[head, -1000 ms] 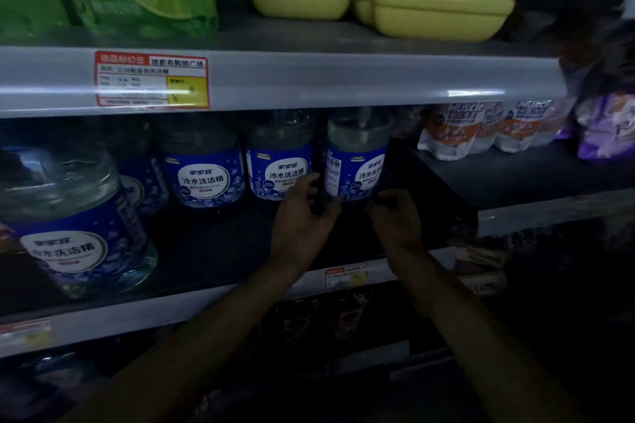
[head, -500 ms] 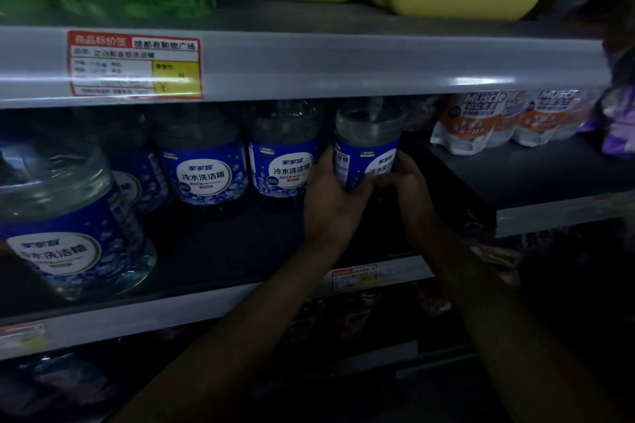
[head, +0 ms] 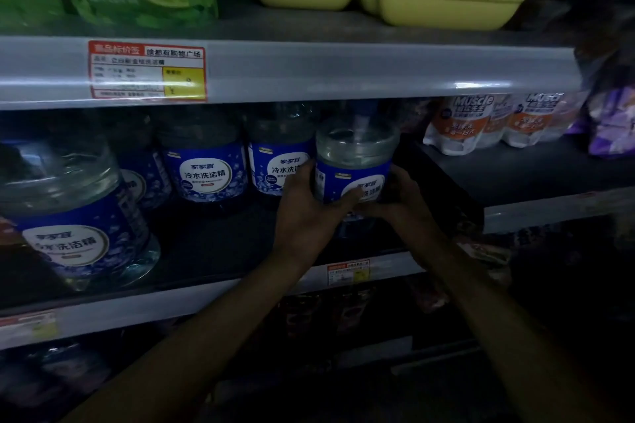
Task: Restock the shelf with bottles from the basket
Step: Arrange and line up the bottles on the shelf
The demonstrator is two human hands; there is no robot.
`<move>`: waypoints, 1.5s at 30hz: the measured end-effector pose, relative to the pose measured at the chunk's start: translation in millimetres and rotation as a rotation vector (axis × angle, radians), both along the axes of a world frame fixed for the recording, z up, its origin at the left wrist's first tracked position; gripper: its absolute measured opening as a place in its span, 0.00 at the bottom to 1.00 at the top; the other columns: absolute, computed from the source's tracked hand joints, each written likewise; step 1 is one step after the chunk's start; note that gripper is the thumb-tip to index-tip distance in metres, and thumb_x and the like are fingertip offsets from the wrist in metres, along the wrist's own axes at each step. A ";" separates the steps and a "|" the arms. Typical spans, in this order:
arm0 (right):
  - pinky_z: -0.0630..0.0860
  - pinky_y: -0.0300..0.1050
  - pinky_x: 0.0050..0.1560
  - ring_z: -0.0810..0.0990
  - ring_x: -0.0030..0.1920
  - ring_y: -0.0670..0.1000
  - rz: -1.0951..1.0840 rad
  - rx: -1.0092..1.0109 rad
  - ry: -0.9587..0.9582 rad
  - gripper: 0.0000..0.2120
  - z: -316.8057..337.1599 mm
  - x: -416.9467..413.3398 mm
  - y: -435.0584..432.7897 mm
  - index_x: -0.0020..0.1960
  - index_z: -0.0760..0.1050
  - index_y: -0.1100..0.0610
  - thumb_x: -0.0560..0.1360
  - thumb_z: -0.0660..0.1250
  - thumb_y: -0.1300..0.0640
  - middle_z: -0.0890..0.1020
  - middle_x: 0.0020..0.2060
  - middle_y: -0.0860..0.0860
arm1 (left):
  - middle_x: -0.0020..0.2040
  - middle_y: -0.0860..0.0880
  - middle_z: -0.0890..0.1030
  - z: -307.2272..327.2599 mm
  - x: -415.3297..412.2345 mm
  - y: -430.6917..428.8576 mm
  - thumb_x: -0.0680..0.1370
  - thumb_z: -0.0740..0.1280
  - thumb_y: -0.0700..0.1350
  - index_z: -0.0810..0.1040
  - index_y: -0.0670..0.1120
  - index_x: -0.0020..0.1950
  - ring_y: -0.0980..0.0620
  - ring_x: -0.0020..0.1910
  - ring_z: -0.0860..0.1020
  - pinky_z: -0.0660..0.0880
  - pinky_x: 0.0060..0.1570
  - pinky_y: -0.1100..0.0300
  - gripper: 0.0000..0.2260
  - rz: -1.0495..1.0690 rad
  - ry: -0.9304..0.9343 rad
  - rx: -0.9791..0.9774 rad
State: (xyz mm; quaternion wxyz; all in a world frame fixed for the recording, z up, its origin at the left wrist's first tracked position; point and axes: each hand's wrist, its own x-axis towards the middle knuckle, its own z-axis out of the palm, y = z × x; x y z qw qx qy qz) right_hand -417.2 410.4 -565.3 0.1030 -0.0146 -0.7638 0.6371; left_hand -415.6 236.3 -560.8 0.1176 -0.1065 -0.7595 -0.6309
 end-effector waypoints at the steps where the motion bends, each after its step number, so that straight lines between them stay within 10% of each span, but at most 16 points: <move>1: 0.84 0.46 0.50 0.84 0.56 0.49 -0.010 0.000 0.010 0.41 -1.1 4.6 -3.1 0.69 0.71 0.56 0.60 0.84 0.65 0.83 0.58 0.51 | 0.61 0.57 0.81 0.4 3.2 -5.1 0.72 0.81 0.48 0.76 0.51 0.68 0.65 0.59 0.80 0.78 0.57 0.67 0.27 -0.014 -0.009 0.006; 5: 0.82 0.38 0.45 0.84 0.52 0.43 -0.021 0.021 0.057 0.42 -10.8 18.1 -22.7 0.66 0.70 0.50 0.58 0.87 0.59 0.80 0.58 0.51 | 0.60 0.62 0.80 1.7 16.3 -26.8 0.73 0.80 0.44 0.74 0.55 0.66 0.74 0.55 0.78 0.77 0.52 0.73 0.25 -0.043 -0.024 0.017; 9: 0.79 0.34 0.44 0.81 0.53 0.43 -0.002 0.119 0.074 0.41 -14.4 27.3 -38.9 0.64 0.68 0.39 0.56 0.85 0.44 0.77 0.60 0.51 | 0.67 0.56 0.81 -1.0 24.6 -50.0 0.73 0.79 0.49 0.72 0.50 0.75 0.62 0.63 0.80 0.81 0.61 0.59 0.32 -0.020 -0.034 0.009; 18: 0.78 0.33 0.44 0.79 0.50 0.41 0.047 0.124 0.089 0.38 -14.6 35.2 -59.0 0.68 0.69 0.43 0.64 0.83 0.53 0.77 0.57 0.50 | 0.65 0.55 0.83 -5.6 39.7 -72.8 0.74 0.78 0.45 0.74 0.48 0.73 0.59 0.62 0.82 0.82 0.59 0.57 0.29 0.060 -0.005 0.027; 28: 0.79 0.40 0.51 0.81 0.51 0.43 0.106 0.079 -0.018 0.27 -13.8 28.3 -69.6 0.71 0.73 0.49 0.75 0.75 0.61 0.81 0.52 0.45 | 0.65 0.52 0.70 -7.7 61.7 -74.9 0.75 0.78 0.45 0.71 0.47 0.73 0.64 0.58 0.75 0.73 0.58 0.76 0.30 0.423 0.201 -0.170; 38: 0.81 0.47 0.56 0.83 0.51 0.45 0.056 0.120 -0.025 0.15 -27.1 18.9 -62.5 0.52 0.79 0.44 0.74 0.72 0.64 0.85 0.48 0.46 | 0.70 0.48 0.72 -14.4 78.9 -61.3 0.79 0.72 0.43 0.76 0.45 0.72 0.53 0.69 0.73 0.72 0.66 0.66 0.21 0.235 0.461 -0.454; 45: 0.79 0.45 0.58 0.82 0.54 0.47 -0.053 0.264 -0.018 0.18 -32.7 -0.1 -40.3 0.64 0.78 0.50 0.75 0.75 0.56 0.84 0.52 0.48 | 0.73 0.49 0.72 -20.2 73.5 -47.4 0.81 0.68 0.47 0.75 0.47 0.74 0.54 0.71 0.72 0.71 0.67 0.68 0.21 0.094 0.486 -0.513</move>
